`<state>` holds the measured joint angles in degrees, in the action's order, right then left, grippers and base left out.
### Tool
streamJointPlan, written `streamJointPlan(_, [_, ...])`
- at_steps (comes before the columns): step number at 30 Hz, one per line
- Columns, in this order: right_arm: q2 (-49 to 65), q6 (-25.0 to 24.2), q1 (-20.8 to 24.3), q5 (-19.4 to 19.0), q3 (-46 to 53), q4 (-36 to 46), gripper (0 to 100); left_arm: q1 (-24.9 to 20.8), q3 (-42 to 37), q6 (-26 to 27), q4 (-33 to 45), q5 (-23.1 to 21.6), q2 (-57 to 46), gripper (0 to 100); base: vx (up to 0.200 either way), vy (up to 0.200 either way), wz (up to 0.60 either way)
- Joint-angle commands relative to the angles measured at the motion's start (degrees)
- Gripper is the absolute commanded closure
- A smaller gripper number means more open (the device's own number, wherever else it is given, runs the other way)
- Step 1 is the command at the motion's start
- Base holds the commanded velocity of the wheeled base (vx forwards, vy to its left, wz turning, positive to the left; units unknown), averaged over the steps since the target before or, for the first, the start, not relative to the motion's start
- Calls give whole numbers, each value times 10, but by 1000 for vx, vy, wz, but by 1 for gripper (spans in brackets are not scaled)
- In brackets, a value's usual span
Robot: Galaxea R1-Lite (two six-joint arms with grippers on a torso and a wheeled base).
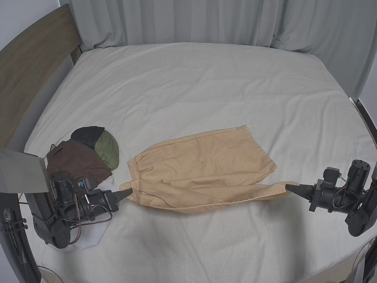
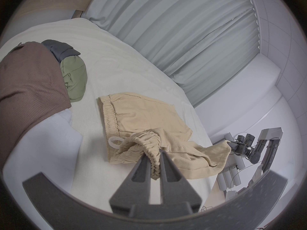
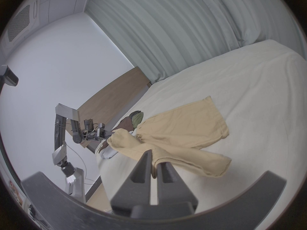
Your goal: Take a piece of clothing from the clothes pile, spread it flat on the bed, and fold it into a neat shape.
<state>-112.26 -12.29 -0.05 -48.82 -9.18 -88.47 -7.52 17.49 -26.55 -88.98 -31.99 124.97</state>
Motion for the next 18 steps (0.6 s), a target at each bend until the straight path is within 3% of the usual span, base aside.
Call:
streamJointPlan(1, [-1, -2, 1, 17, -25, 0, 100, 1, 1, -1, -1, 0, -1, 100, 0, 0, 0])
streamJointPlan(10, [0, -21, 0, 25, -53, 0, 100, 2, 7, -2, -1, 1, -1, 100, 0, 0, 0])
streamJointPlan(18, [-1, -27, 17, 58, -80, 0, 100, 1, 12, -2, -1, 12, -2, 100, 0, 0, 0])
